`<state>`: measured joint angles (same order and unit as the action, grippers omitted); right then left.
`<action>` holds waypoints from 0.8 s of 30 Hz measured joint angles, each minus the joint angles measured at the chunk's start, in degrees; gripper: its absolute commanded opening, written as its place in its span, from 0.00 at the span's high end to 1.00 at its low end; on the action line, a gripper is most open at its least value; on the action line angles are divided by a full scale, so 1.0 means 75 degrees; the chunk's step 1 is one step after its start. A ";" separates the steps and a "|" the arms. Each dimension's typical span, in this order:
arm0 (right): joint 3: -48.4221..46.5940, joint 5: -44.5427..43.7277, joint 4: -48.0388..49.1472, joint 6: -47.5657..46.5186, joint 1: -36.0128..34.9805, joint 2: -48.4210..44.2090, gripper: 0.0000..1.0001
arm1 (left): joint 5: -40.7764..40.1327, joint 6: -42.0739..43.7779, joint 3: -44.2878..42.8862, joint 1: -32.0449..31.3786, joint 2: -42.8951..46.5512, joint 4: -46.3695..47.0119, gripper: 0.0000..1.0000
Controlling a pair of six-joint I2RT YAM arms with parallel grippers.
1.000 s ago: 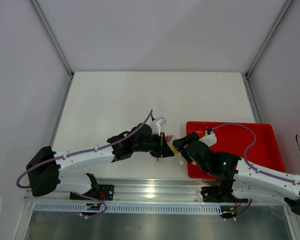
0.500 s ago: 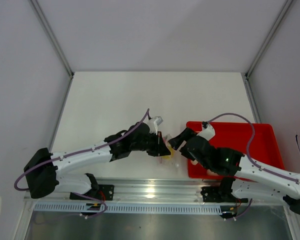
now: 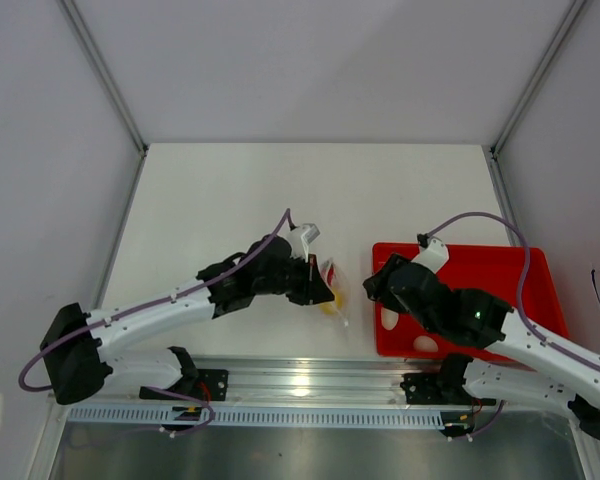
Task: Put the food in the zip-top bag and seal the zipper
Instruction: Place the fake fruit in the zipper food storage bag.
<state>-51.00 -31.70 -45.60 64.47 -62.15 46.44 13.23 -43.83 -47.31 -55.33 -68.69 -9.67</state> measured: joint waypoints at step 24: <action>0.2425 0.1990 0.0122 -0.0624 0.3139 0.0962 0.35 | 0.0764 0.0941 -0.0740 0.0554 -0.0391 -0.0924 0.99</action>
<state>-32.82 -16.78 -44.69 59.79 -38.61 53.65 18.96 -36.77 -52.86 -51.18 -71.61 -16.60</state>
